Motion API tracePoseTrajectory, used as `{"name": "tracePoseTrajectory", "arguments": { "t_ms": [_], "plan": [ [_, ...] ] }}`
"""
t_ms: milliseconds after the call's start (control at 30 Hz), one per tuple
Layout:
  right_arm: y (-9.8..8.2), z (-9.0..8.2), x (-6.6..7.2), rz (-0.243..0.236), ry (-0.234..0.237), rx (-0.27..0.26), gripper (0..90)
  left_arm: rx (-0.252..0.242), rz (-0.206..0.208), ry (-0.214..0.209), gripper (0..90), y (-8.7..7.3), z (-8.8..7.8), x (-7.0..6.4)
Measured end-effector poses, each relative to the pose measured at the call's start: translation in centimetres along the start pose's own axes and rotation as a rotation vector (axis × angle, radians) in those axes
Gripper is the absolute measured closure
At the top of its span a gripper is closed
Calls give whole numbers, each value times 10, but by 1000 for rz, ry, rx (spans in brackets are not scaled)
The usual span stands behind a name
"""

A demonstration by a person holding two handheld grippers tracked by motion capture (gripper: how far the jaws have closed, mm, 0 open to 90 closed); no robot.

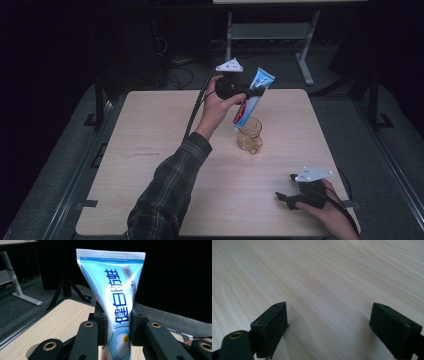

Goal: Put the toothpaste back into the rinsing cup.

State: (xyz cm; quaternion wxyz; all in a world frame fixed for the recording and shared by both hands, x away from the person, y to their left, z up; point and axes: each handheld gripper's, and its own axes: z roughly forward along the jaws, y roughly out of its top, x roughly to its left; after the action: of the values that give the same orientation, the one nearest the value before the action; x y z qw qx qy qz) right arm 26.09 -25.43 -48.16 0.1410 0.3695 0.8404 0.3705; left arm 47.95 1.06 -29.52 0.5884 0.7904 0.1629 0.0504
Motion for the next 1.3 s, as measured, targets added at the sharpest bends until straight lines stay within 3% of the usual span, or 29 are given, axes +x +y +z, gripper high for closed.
{"name": "tracePoseTrajectory", "arguments": {
  "t_ms": [400, 900, 1300],
  "plan": [
    [0, 0, 0, -3, 2, -1, 138, -16, 2, 2, 719, 2, 22, 4],
    [0, 0, 0, -7, 1, -1, 138, 28, 0, -13, 716, -18, 42, 8],
    [0, 0, 0, -7, 1, -1, 138, 61, -6, -15, 715, -35, 47, 9]
  ]
}}
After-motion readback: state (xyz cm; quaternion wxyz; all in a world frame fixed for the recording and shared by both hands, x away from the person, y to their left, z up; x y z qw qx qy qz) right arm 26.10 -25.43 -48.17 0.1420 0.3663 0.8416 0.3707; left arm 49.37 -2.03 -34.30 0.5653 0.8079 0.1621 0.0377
